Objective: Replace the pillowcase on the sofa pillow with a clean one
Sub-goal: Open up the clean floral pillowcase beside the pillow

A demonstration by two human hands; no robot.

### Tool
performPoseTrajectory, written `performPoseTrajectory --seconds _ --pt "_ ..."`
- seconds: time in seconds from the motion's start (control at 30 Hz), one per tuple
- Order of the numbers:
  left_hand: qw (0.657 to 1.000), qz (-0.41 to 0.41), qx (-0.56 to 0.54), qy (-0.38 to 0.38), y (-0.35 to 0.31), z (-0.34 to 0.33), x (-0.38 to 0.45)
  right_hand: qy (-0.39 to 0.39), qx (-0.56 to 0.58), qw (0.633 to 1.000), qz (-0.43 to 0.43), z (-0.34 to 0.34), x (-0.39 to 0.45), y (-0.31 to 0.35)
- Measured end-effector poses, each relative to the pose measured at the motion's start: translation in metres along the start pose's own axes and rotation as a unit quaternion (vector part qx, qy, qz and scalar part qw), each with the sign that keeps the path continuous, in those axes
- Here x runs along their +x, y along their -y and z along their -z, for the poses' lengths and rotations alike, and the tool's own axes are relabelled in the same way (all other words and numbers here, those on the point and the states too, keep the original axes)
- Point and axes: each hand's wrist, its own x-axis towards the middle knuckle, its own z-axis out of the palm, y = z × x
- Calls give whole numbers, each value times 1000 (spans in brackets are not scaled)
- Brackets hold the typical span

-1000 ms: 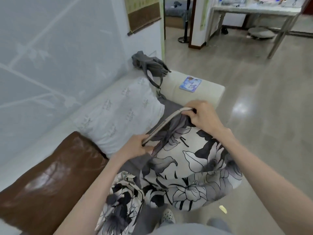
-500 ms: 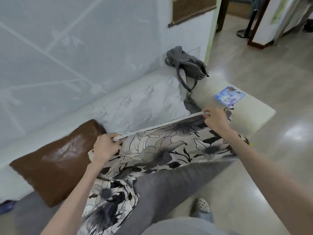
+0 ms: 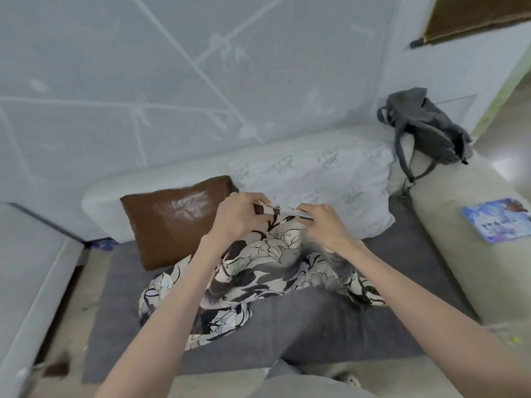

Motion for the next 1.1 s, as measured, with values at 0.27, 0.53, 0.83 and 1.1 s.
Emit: performPoseTrajectory --seconds 0.27,0.53,0.83,1.1 --pt "971 27 -201 -129 26 -2 -21 -9 22 999 42 -5 27 17" --pt "957 28 -271 -101 58 -7 13 -59 21 995 83 -17 71 68" --pt "928 48 -354 -104 128 7 39 -36 -16 999 34 -67 119 92" --pt "945 57 -292 -138 219 54 50 103 -137 971 -167 -119 106 50"
